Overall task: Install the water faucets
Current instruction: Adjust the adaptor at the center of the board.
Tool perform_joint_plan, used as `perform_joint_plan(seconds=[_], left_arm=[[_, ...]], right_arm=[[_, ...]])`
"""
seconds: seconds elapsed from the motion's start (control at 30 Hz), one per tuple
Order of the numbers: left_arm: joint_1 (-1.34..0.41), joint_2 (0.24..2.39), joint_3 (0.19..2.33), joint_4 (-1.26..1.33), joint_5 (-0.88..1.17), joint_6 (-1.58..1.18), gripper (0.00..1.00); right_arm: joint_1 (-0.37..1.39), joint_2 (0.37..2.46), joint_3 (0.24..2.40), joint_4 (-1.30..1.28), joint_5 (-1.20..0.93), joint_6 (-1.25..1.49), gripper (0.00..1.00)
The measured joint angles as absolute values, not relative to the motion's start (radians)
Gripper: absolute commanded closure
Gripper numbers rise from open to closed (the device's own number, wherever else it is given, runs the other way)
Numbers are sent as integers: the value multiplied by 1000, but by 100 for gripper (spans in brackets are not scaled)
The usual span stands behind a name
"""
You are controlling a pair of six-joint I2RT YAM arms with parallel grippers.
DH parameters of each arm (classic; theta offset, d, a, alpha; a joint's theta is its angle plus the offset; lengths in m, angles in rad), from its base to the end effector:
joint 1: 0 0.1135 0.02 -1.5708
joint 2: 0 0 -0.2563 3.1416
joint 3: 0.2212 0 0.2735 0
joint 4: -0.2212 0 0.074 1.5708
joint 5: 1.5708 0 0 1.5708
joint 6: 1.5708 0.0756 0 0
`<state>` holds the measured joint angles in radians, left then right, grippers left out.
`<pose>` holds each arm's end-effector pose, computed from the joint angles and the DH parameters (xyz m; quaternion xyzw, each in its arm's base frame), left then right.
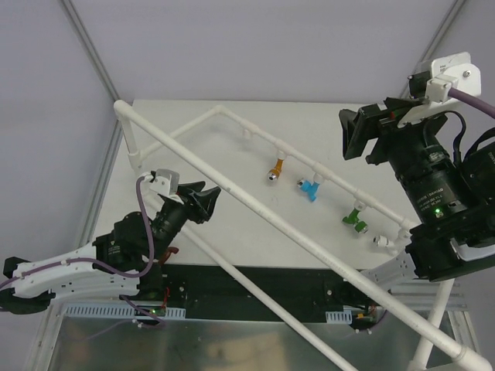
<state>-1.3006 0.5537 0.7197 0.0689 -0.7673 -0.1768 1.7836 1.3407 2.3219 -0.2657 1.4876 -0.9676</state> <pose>0.0987 -0.1596 0.3814 0.0573 0.6426 -0.3188 0.6944 0.0482 0.1338 0.6709 -0.1799 0.6636 0.0079 0.7261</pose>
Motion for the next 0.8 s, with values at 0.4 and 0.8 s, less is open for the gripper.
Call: perform_joint_plan(seconds=[0.4, 0.8], left_arm=[[-1300, 519, 703, 44, -756, -188, 35], [-1300, 667, 699, -70, -740, -257, 18]], right_arm=[[1781, 1157, 1912, 14, 1487, -1056, 24], [1784, 924, 1578, 174, 1495, -928, 25]])
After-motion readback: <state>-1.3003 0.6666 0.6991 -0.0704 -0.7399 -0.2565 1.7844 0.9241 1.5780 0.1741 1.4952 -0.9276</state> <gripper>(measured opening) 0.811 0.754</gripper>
